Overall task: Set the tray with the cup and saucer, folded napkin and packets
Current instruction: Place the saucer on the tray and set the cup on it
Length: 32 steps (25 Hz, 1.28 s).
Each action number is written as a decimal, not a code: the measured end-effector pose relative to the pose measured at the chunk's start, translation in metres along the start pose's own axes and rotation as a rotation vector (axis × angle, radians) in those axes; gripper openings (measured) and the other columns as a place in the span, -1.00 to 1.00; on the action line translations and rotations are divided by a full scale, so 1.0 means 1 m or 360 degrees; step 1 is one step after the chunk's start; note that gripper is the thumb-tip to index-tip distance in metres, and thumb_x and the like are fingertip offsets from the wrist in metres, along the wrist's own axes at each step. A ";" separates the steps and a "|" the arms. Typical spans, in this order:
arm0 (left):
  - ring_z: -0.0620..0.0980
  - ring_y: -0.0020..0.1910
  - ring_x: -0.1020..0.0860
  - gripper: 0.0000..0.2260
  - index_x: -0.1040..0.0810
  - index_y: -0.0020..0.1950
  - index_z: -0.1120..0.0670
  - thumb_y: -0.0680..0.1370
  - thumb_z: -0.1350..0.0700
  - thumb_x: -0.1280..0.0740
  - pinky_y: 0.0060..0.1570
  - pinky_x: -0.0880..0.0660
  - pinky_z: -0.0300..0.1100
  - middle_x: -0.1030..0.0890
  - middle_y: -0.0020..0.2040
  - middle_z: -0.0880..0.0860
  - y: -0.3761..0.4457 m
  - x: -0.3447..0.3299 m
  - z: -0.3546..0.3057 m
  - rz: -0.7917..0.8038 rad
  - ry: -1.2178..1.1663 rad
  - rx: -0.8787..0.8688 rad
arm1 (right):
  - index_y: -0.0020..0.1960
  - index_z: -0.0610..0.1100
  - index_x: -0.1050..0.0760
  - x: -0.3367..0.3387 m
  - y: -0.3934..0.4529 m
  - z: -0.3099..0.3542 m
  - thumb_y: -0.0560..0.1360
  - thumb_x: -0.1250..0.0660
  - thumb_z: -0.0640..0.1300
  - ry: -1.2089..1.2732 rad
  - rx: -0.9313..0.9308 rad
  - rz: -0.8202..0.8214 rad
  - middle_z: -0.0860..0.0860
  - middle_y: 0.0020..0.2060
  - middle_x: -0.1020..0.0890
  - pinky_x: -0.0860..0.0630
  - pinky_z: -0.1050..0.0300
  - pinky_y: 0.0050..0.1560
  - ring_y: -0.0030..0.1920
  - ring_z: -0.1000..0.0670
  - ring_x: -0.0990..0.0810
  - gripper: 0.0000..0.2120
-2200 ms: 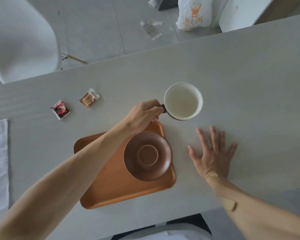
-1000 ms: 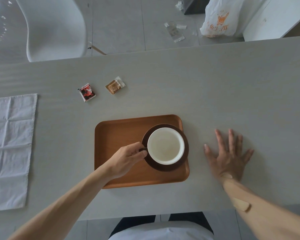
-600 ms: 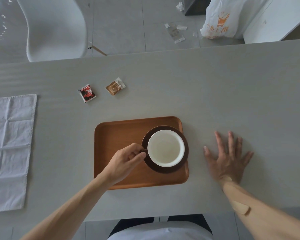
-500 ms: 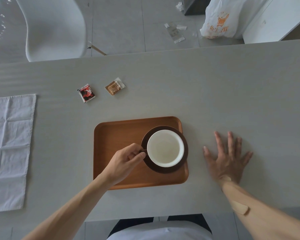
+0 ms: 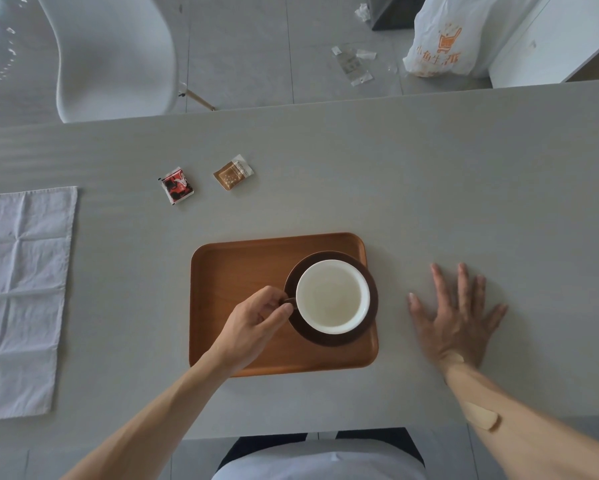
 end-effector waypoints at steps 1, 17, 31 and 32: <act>-0.11 -0.16 -0.56 -0.95 -0.56 -0.02 -0.01 0.61 0.05 -0.32 -0.23 -0.44 -0.38 -0.64 -0.14 -0.10 0.000 0.000 0.001 -0.0008 -0.0008 0.0002 | 0.51 0.22 -0.15 0.000 0.000 0.000 0.42 -0.01 0.42 -0.0004 0.0003 -0.0005 0.01 0.57 -0.13 0.08 -0.48 0.43 0.56 -0.15 -0.02 -0.30; -0.15 0.00 -0.61 -0.75 -0.50 0.21 -0.10 0.57 -0.13 -0.32 -0.14 -0.56 -0.31 -0.64 -0.01 -0.16 -0.010 -0.012 0.013 -0.0195 -0.0289 0.0101 | 0.53 0.25 -0.02 -0.005 0.003 -0.001 0.45 0.03 0.43 -0.0100 0.0044 0.0089 0.01 0.58 -0.06 0.14 -0.52 0.38 0.57 -0.15 0.03 -0.31; 0.01 0.04 -0.55 -0.62 -0.56 0.20 -0.01 0.55 -0.23 -0.25 0.03 -0.51 -0.08 -0.57 0.13 0.01 -0.123 0.029 -0.006 -0.0232 0.0878 0.0215 | 0.33 0.12 -0.45 0.101 -0.103 0.084 0.54 -0.16 0.20 -0.0410 0.1065 0.0796 0.04 0.29 -0.56 -0.46 0.05 0.19 0.27 -0.03 -0.52 -0.59; 0.03 0.08 -0.55 -0.62 -0.55 0.19 -0.03 0.55 -0.25 -0.24 0.11 -0.49 -0.02 -0.55 0.14 0.01 -0.137 0.033 -0.006 -0.0233 0.0964 0.0189 | 0.31 0.11 -0.47 0.105 -0.114 0.096 0.53 -0.16 0.20 -0.0374 0.1148 0.0761 0.05 0.27 -0.57 -0.45 0.07 0.18 0.26 -0.02 -0.52 -0.60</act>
Point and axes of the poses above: each hand's wrist, its own y-axis towards the middle knuckle, its own x-axis out of the back of the hand, z = x × y, the point moved 3 cm from there along y, towards the middle knuckle
